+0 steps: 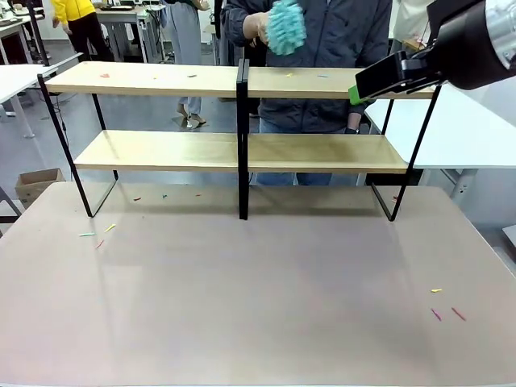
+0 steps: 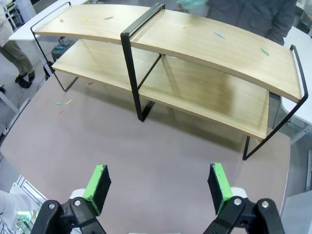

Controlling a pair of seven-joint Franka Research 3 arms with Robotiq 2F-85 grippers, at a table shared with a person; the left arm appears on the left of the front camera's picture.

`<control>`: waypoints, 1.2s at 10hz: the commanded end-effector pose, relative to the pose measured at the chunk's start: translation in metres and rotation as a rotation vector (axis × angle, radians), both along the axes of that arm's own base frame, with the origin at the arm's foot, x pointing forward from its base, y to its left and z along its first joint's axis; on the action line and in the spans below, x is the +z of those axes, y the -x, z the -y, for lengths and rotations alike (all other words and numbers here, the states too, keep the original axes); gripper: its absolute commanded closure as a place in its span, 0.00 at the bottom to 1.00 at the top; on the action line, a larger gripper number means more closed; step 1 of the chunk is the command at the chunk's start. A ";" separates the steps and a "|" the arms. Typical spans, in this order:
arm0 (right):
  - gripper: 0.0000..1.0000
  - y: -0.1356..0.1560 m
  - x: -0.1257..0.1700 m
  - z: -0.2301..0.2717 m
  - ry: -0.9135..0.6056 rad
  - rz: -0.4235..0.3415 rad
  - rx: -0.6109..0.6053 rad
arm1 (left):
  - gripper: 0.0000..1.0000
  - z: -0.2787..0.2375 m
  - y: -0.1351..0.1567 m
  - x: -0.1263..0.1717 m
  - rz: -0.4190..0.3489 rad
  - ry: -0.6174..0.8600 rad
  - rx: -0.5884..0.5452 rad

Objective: Clean the shelves.
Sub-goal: Clean another randomly selected level of the Shelf with the Duster.

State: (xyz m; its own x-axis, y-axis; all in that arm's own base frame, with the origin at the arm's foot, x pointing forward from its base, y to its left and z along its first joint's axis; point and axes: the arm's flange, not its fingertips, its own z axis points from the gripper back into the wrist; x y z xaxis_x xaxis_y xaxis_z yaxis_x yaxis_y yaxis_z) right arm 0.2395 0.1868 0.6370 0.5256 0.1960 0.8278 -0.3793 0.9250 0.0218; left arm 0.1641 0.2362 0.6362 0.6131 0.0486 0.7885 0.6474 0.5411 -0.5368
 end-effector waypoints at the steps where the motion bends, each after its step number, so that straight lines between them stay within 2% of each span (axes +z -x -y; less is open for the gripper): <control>1: 0.00 0.000 0.000 0.001 0.003 0.002 -0.003 | 0.87 0.000 0.000 0.000 0.000 0.000 0.000; 3: 0.00 0.000 0.000 0.001 0.003 0.002 -0.003 | 0.87 0.038 -0.017 0.025 -0.051 -0.089 -0.026; 5: 0.00 0.000 0.000 0.001 0.003 0.002 -0.003 | 0.87 0.105 -0.029 0.039 -0.102 -0.185 -0.021; 6: 0.00 0.000 0.000 0.001 0.003 0.002 -0.003 | 0.87 0.134 -0.035 0.046 -0.094 -0.186 0.068; 7: 0.00 0.000 0.000 0.001 0.003 0.002 -0.003 | 0.87 0.142 -0.044 0.054 -0.162 -0.116 0.149; 8: 0.00 0.000 0.000 0.001 0.003 0.002 -0.003 | 0.87 0.107 -0.035 0.046 -0.085 -0.185 -0.007; 9: 0.00 0.000 0.000 0.001 0.003 0.002 -0.003 | 0.87 0.107 -0.035 0.046 -0.085 -0.185 -0.007; 12: 0.00 0.000 0.000 0.001 0.003 0.002 -0.003 | 0.87 0.181 -0.060 0.063 -0.225 -0.276 0.136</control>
